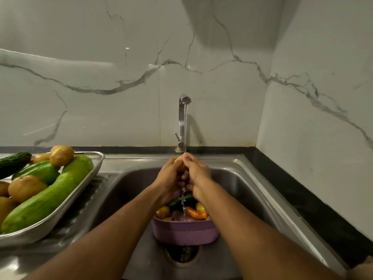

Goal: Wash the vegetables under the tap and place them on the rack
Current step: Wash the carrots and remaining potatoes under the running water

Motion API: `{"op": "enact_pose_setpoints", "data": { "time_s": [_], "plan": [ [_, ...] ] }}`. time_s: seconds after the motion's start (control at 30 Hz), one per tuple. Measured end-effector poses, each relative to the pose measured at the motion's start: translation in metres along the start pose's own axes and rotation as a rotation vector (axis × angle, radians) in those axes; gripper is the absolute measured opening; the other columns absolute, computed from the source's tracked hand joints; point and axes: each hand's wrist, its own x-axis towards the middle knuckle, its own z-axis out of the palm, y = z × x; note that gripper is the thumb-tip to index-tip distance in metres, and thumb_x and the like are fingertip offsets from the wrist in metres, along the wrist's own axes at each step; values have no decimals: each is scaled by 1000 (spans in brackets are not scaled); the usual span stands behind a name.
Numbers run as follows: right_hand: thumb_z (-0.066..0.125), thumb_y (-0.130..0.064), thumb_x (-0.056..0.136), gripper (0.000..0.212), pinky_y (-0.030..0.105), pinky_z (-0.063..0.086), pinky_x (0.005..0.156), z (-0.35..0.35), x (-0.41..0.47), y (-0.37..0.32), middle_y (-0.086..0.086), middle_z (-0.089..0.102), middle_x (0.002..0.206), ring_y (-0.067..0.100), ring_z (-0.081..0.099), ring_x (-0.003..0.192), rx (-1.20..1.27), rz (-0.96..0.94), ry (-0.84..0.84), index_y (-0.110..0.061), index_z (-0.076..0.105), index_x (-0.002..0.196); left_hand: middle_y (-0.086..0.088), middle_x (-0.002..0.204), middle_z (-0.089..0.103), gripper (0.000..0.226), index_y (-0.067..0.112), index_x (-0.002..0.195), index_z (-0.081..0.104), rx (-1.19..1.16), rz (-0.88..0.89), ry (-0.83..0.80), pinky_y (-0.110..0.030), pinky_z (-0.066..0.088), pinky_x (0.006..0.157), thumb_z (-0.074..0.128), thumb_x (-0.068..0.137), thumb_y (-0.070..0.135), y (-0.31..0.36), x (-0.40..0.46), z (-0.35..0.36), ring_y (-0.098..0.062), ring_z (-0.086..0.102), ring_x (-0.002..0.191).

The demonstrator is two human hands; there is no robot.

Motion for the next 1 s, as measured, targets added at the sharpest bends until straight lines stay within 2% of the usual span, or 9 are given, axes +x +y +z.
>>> {"op": "enact_pose_setpoints", "data": {
  "time_s": [0.07, 0.13, 0.27, 0.37, 0.43, 0.6, 0.77, 0.93, 1.0],
  "plan": [
    [72, -35, 96, 12, 39, 64, 79, 1, -3, -2, 5, 78, 97, 16, 72, 81, -8, -2, 15, -34, 78, 105, -3, 69, 57, 37, 12, 120, 67, 15, 6, 42, -24, 47, 48, 49, 106, 41, 2, -1, 6, -10, 52, 54],
    [74, -36, 94, 11, 41, 65, 80, -2, -5, -10, 6, 79, 94, 21, 76, 83, -27, -4, 29, -27, 78, 100, 1, 63, 57, 35, 11, 112, 66, 42, 3, 65, -23, 43, 43, 52, 104, 42, 3, 4, 11, -8, 50, 48],
    [74, -35, 94, 16, 44, 65, 78, -8, -5, -15, 7, 79, 94, 27, 77, 85, -20, 0, 7, -25, 78, 106, 3, 62, 54, 41, 3, 125, 56, 25, 6, 100, -22, 35, 37, 60, 101, 37, 3, 15, 11, -7, 45, 45],
    [73, -33, 96, 11, 46, 65, 77, -9, -7, -11, 11, 79, 95, 28, 78, 87, -16, -8, 3, -24, 77, 101, -3, 72, 58, 35, 10, 126, 57, 13, 1, 127, -20, 38, 36, 60, 102, 36, 2, 13, 15, -6, 51, 43],
    [72, -36, 96, 12, 44, 65, 79, -12, -8, -12, 9, 79, 95, 22, 75, 83, -85, -36, -11, -26, 76, 103, -6, 79, 62, 33, 15, 119, 58, 24, -8, 164, -22, 42, 39, 64, 100, 41, 2, 15, 14, -8, 54, 48],
    [69, -33, 99, 26, 25, 61, 62, -9, -15, -6, 7, 76, 93, 6, 60, 57, -189, -111, -92, -27, 73, 124, -12, 98, 72, 49, 14, 110, 65, 71, 23, 305, -33, 58, 62, 63, 94, 60, -1, 23, 0, -19, 66, 73],
    [68, -30, 100, 21, 40, 65, 82, -6, -11, -7, 5, 74, 97, 10, 60, 63, -105, -90, 14, -30, 74, 119, -14, 96, 65, 40, 9, 123, 58, 48, 36, 132, -27, 53, 51, 56, 103, 44, -1, 17, 4, -11, 61, 55],
    [70, -31, 98, 13, 33, 65, 64, -10, -8, -8, 9, 76, 106, 12, 64, 63, -80, -58, 3, -35, 75, 109, -12, 94, 63, 33, 7, 131, 52, -14, 4, 34, -23, 57, 53, 52, 107, 29, 3, 14, -2, -11, 62, 59],
    [69, -30, 99, 12, 38, 65, 66, -11, -6, -10, 9, 76, 106, 13, 64, 62, -74, -45, -11, -37, 75, 107, -13, 103, 65, 29, 8, 131, 54, -61, -11, -12, -27, 63, 65, 52, 106, 22, 5, 12, -6, -15, 70, 70]
  ]
}}
